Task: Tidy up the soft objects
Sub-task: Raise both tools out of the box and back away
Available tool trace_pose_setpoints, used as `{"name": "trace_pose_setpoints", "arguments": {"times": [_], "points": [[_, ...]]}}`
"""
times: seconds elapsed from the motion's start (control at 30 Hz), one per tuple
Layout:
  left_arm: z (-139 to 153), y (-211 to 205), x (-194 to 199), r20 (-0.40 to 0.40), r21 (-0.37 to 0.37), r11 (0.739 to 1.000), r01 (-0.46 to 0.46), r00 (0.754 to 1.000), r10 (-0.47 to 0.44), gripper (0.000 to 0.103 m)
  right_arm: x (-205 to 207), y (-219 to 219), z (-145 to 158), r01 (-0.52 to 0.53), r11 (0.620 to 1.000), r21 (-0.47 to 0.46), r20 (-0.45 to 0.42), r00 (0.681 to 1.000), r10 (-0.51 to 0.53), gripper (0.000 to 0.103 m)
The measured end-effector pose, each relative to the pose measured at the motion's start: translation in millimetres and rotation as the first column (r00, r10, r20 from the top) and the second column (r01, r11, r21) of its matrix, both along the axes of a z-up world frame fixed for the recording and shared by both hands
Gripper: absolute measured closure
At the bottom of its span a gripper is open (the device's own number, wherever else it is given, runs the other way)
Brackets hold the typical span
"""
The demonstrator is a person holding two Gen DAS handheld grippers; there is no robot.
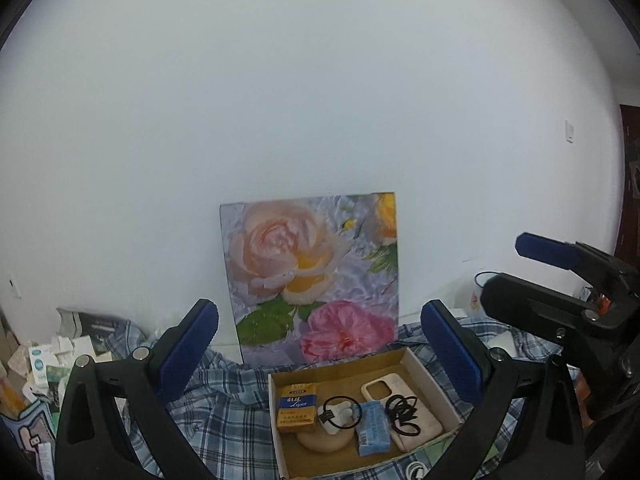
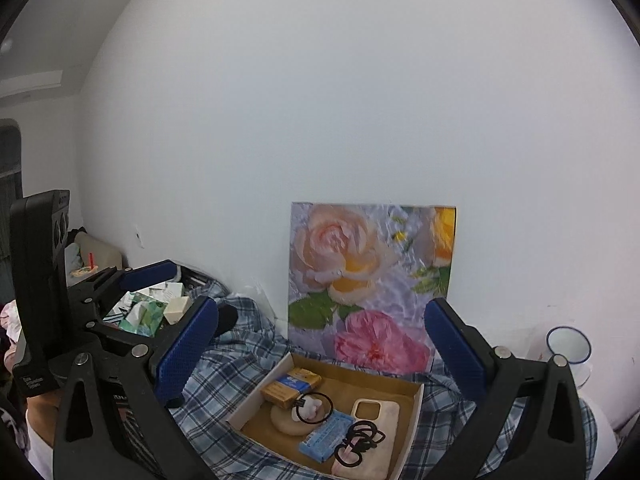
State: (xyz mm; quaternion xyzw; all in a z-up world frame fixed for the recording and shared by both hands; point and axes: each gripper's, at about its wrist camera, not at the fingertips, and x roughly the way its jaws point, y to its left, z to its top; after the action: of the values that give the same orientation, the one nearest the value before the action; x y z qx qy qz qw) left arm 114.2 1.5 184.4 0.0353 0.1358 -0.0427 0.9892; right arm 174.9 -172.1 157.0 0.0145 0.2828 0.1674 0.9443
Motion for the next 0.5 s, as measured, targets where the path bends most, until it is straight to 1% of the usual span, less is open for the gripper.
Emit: {"name": "trace_pose_setpoints", "arguments": {"times": [0.07, 0.2, 0.3, 0.43, 0.5], "points": [[6, -4, -8, 0.014, 0.008, 1.000, 0.010, 1.000, -0.010, 0.000, -6, 4, 9, -0.007, 1.000, -0.011, 0.020, 1.000, 0.007, 0.000], [14, -7, -20, 0.012, -0.026, 0.998, 0.058, 0.998, -0.058, 0.000, -18, 6, 29, -0.010, 1.000, -0.023, 0.070, 0.997, 0.012, 0.000], [18, -9, -29, 0.016, -0.011, 0.997, 0.073, 0.997, -0.072, 0.000, -28, 6, 40, -0.001, 0.999, -0.047, 0.085, 0.996, 0.005, 0.000], [17, -7, -41, 0.023, -0.013, 0.995, 0.101, 0.995, -0.100, 0.000, -43, -1, 42, 0.000, 0.997, -0.072, 0.082, 0.997, 0.006, 0.000], [14, -7, -44, 0.010, -0.010, 0.994, 0.111, 0.994, -0.111, 0.000, -47, -6, 39, 0.007, 0.996, -0.088, 0.073, 0.997, 0.000, 0.000]]}}
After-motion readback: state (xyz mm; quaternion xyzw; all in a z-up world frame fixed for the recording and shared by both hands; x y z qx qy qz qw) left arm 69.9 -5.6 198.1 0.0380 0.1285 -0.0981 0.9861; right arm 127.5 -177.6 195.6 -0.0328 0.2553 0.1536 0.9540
